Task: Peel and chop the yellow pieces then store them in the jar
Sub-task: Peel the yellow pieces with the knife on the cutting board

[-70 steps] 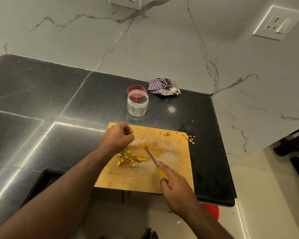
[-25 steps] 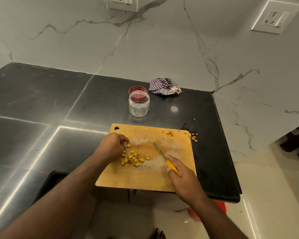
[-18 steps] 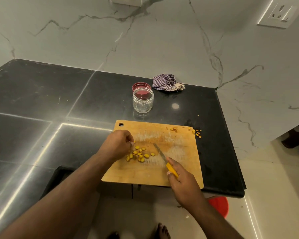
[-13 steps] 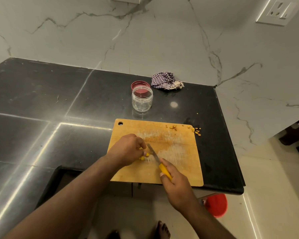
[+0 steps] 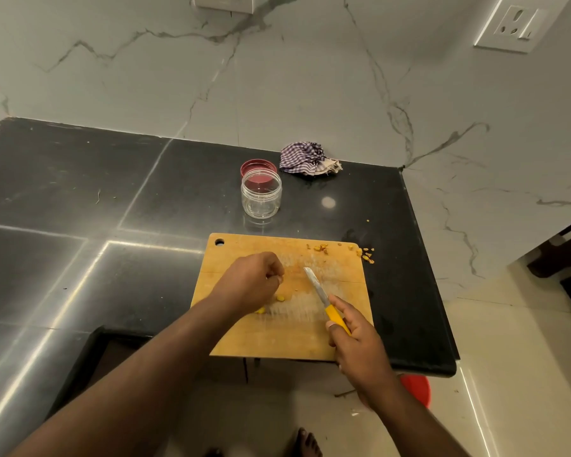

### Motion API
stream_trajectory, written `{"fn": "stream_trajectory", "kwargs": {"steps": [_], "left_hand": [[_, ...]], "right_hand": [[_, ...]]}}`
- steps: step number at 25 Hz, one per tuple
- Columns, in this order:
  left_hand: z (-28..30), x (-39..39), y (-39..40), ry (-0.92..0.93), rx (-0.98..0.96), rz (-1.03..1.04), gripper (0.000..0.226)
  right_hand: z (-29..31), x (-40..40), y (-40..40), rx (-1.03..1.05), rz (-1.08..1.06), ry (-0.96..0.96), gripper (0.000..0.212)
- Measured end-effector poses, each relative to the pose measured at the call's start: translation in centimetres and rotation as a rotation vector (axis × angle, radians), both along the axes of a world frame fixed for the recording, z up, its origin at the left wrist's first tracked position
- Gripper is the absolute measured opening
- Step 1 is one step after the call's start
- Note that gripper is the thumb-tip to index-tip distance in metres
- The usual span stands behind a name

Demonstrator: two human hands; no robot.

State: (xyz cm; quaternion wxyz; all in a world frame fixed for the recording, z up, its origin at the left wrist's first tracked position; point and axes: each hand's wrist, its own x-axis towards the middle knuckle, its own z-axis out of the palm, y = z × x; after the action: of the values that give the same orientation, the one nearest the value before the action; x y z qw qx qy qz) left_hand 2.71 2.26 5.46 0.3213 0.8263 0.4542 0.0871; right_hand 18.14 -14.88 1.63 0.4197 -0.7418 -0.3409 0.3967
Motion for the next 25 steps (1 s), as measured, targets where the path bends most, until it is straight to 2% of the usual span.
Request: {"fn": "stream_trajectory", "kwargs": {"steps": [3, 6, 13, 18, 25], "left_hand": [[0.0, 2.4, 1.3, 0.01, -0.071, -0.004, 0.017], [-1.0, 4.0, 1.8, 0.05, -0.08, 0.021, 0.014], [-2.2, 2.5, 1.8, 0.047, -0.027, 0.128, 0.031], [-2.8, 2.1, 1.7, 0.062, -0.055, 0.145, 0.028], [-4.0, 2.6, 0.6, 0.029, 0.094, 0.181, 0.023]], "right_hand": [[0.1, 0.8, -0.3, -0.009, -0.004, 0.02, 0.043], [0.3, 1.3, -0.6, -0.018, 0.012, 0.007, 0.041], [0.3, 1.3, -1.2, -0.043, 0.068, -0.055, 0.042], [2.0, -0.7, -0.5, -0.052, 0.206, -0.281, 0.048], [2.5, -2.2, 0.5, -0.078, 0.292, -0.444, 0.053]]}}
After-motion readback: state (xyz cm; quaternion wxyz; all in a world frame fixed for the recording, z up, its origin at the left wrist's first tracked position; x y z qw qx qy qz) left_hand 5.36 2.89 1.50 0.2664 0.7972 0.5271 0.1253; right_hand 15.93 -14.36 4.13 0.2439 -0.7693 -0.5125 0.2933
